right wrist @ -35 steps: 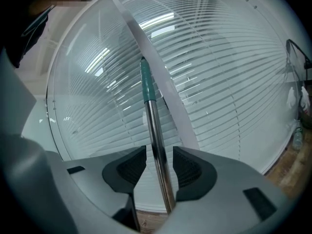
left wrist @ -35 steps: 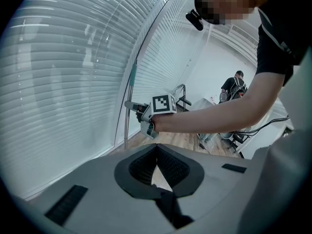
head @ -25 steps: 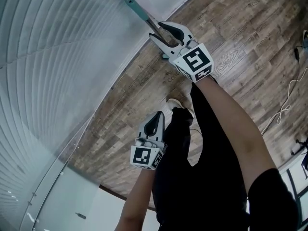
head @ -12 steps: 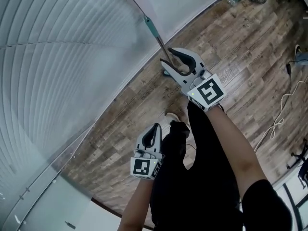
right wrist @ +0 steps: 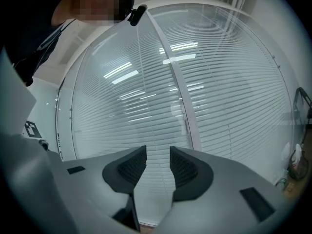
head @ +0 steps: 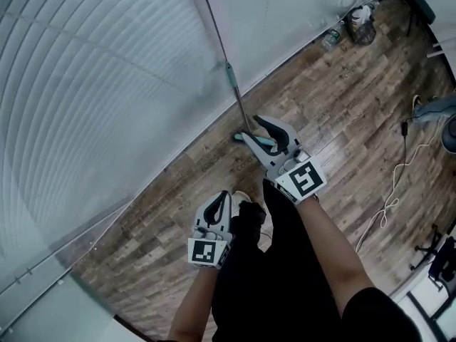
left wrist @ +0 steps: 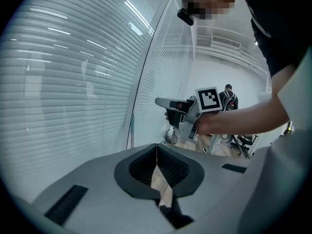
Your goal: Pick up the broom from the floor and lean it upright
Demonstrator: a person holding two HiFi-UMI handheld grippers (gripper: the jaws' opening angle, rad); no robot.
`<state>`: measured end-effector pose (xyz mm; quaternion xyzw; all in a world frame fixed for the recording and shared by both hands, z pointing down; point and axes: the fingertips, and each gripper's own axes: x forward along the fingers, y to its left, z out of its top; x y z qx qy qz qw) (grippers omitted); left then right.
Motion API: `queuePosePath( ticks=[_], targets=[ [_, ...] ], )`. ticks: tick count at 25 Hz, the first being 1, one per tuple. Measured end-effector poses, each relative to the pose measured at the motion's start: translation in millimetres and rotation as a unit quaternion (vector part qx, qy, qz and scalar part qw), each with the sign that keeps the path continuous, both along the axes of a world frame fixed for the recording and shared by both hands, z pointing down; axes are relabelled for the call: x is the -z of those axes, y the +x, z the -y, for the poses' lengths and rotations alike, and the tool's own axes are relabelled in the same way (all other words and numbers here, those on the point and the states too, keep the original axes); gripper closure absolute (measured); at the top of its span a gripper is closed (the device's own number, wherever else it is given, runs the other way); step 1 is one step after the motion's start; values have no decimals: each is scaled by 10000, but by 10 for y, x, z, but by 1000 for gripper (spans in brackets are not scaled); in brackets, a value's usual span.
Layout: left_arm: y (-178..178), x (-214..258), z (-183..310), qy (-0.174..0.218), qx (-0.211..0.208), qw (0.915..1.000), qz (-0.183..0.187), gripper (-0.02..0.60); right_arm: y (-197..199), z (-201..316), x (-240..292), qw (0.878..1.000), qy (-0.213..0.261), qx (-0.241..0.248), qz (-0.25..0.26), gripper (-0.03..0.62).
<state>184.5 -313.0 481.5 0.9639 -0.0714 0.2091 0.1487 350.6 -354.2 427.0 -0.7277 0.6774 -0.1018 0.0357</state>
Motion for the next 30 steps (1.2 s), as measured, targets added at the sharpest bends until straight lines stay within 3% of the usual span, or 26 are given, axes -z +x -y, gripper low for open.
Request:
queuePosePath(
  ticks=[3,12,25,30],
  targets=[
    [-30,198,-35,3,23,10000,-71,561,-165,-111,307,9999,74,114,-31,436],
    [-182,1180,69,152,226,9982,-532,561,-878,-268,969,9971,-384,593,-265,436],
    [-425,2137,63,295,546,9898,-1280,561,-1553,-588,1860,9910,-207,1283,-316,436],
    [-453,2331,59,276,735,9847,-1555,561,-1603,-631,1970,9918,-270,1096,-601,436]
  ],
)
